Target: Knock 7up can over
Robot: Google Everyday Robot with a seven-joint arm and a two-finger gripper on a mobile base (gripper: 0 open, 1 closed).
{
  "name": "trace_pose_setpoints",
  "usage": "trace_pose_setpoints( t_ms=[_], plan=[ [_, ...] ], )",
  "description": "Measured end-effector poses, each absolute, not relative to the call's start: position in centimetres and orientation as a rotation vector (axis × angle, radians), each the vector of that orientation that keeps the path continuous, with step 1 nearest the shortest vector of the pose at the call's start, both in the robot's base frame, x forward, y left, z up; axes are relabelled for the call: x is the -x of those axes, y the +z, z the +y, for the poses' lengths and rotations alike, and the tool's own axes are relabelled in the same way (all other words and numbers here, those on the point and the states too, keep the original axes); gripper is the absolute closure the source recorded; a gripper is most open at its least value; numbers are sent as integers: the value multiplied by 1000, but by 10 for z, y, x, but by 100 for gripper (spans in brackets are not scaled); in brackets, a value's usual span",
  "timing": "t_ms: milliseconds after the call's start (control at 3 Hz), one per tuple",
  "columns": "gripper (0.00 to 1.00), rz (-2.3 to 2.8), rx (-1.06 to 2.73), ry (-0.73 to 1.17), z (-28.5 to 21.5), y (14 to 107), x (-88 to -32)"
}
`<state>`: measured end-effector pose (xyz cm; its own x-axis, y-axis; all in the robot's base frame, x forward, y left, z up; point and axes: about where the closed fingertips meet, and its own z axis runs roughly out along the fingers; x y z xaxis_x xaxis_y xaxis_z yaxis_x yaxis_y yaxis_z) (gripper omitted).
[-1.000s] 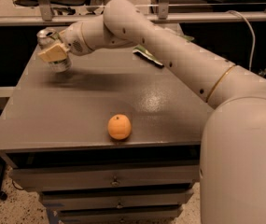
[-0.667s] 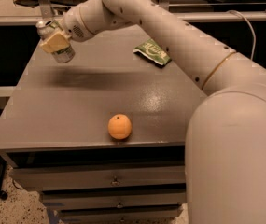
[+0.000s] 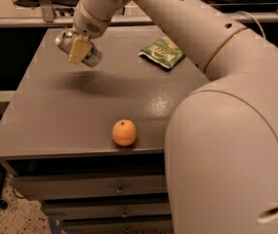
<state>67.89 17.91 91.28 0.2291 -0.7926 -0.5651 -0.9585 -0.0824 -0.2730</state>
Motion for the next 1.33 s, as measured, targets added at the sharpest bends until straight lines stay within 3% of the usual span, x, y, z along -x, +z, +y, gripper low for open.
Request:
trace_pose_setpoints(
  t_ms=[667,1333],
  plan=[
    [100,1627,2372,-29,110,864,-646],
    [59,1611,2603,-141,90,829,-622]
  ],
)
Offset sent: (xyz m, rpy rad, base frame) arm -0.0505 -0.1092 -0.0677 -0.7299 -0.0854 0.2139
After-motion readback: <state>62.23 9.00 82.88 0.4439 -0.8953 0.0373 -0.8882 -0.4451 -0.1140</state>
